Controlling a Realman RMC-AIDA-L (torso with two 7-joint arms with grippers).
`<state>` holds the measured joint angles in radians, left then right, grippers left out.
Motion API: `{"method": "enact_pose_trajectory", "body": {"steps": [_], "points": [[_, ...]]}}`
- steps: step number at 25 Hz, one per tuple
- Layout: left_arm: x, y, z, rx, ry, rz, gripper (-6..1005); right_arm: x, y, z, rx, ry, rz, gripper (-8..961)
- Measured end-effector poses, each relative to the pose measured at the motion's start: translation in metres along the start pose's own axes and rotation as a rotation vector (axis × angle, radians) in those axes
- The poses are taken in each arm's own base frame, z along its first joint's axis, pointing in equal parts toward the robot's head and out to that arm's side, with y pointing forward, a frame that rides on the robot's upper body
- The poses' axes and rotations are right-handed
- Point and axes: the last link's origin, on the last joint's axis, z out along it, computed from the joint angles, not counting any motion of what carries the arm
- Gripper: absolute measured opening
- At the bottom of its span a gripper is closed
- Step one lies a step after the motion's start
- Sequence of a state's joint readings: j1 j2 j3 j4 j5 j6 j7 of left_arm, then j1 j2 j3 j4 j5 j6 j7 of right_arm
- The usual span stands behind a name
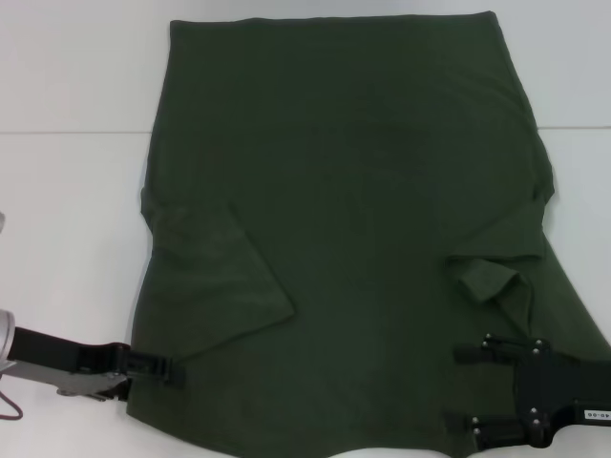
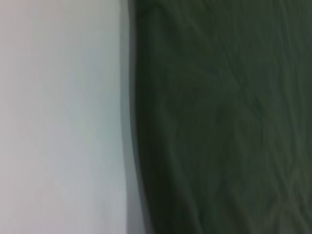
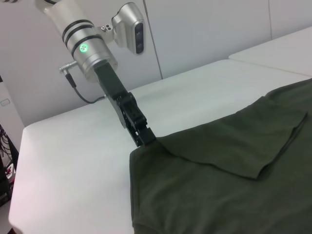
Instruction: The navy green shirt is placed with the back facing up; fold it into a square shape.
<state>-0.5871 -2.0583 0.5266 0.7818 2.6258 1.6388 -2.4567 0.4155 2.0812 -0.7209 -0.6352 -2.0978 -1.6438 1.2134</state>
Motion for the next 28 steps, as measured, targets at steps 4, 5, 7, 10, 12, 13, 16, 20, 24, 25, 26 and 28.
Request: {"method": "enact_pose_trajectory", "body": {"steps": [4, 5, 7, 10, 12, 13, 16, 20, 24, 25, 26, 28], "points": [[0.003, 0.004, 0.001, 0.034, 0.001, 0.066, 927, -0.001, 0.000, -0.002, -0.003, -0.004, 0.000, 933], [0.003, 0.005, 0.002, 0.036, 0.003, 0.074, 927, -0.001, 0.000, -0.003, -0.004, -0.006, 0.000, 933], [0.003, 0.006, 0.002, 0.043, 0.002, 0.089, 875, -0.002, 0.000, -0.004, -0.004, -0.011, 0.000, 933], [0.002, 0.006, 0.002, 0.043, -0.003, 0.090, 798, -0.002, 0.000, -0.005, -0.001, -0.017, 0.002, 933], [0.002, 0.006, 0.002, 0.045, -0.002, 0.091, 724, -0.002, 0.000, -0.005, 0.000, -0.018, 0.002, 933], [0.002, 0.006, 0.002, 0.046, -0.001, 0.091, 677, -0.003, 0.000, -0.005, 0.000, -0.018, 0.002, 932], [0.003, 0.005, 0.002, 0.048, 0.001, 0.092, 534, -0.003, -0.001, -0.005, -0.002, -0.019, -0.001, 932], [0.003, 0.006, 0.003, 0.046, 0.000, 0.094, 414, -0.005, -0.001, -0.005, -0.004, -0.019, 0.004, 932], [0.003, 0.006, 0.002, 0.046, 0.008, 0.094, 294, -0.007, -0.003, -0.005, -0.001, -0.017, 0.008, 931], [0.003, 0.006, 0.002, 0.047, 0.008, 0.096, 257, -0.007, -0.003, -0.006, 0.000, -0.016, 0.009, 931], [0.003, 0.006, 0.002, 0.047, 0.006, 0.098, 219, -0.008, -0.004, -0.006, 0.004, -0.014, 0.014, 931], [0.003, 0.006, 0.002, 0.050, 0.001, 0.104, 145, -0.012, -0.007, -0.010, 0.017, -0.004, 0.038, 931]]}}
